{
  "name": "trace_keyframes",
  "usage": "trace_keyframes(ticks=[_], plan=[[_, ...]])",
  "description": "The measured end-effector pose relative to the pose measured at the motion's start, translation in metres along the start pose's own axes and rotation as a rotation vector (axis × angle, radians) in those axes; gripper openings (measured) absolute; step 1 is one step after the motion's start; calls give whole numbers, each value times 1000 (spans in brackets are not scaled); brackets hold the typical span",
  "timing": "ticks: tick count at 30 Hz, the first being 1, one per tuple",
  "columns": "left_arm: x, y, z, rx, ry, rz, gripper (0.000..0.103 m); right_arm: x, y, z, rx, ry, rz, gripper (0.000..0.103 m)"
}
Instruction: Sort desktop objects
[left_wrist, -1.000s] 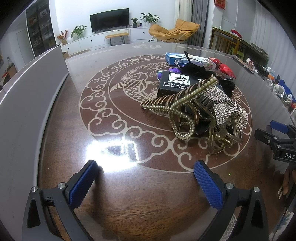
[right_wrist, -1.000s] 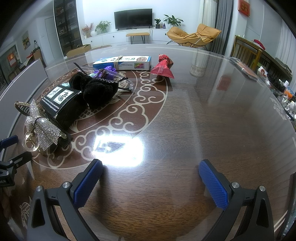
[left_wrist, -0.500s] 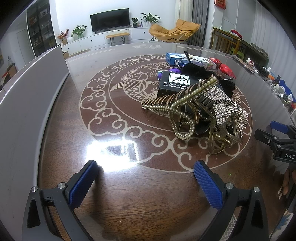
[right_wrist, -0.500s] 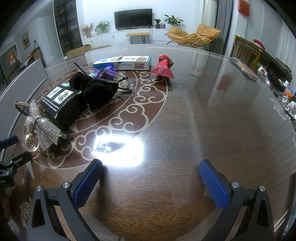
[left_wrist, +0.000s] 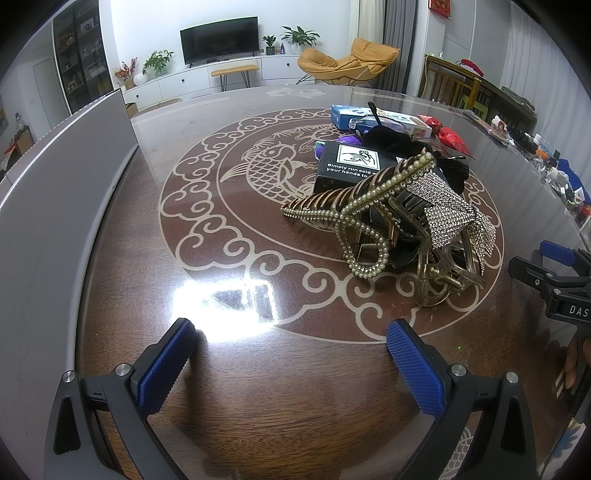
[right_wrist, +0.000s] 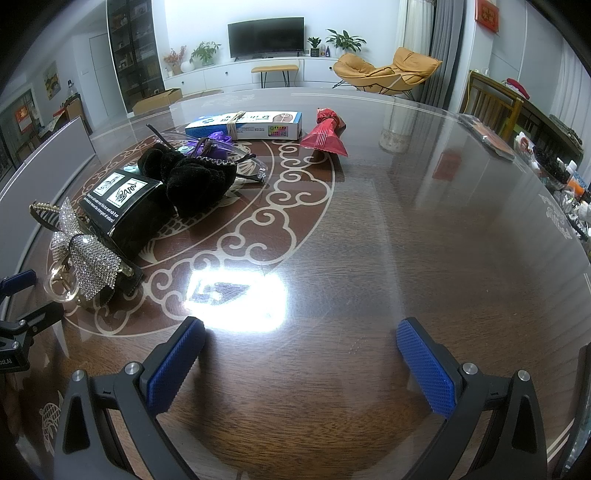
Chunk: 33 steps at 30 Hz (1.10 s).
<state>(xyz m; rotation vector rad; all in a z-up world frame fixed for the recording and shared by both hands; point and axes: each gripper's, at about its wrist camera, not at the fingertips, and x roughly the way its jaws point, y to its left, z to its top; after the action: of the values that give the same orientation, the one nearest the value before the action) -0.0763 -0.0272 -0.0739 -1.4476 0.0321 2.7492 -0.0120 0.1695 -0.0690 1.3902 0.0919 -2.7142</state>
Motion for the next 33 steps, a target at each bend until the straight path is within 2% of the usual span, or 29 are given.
trace_keyframes(ticks=[33], plan=[[-2,3,-1,-1,-2,3,103,0,1,0,1,0,0,103]])
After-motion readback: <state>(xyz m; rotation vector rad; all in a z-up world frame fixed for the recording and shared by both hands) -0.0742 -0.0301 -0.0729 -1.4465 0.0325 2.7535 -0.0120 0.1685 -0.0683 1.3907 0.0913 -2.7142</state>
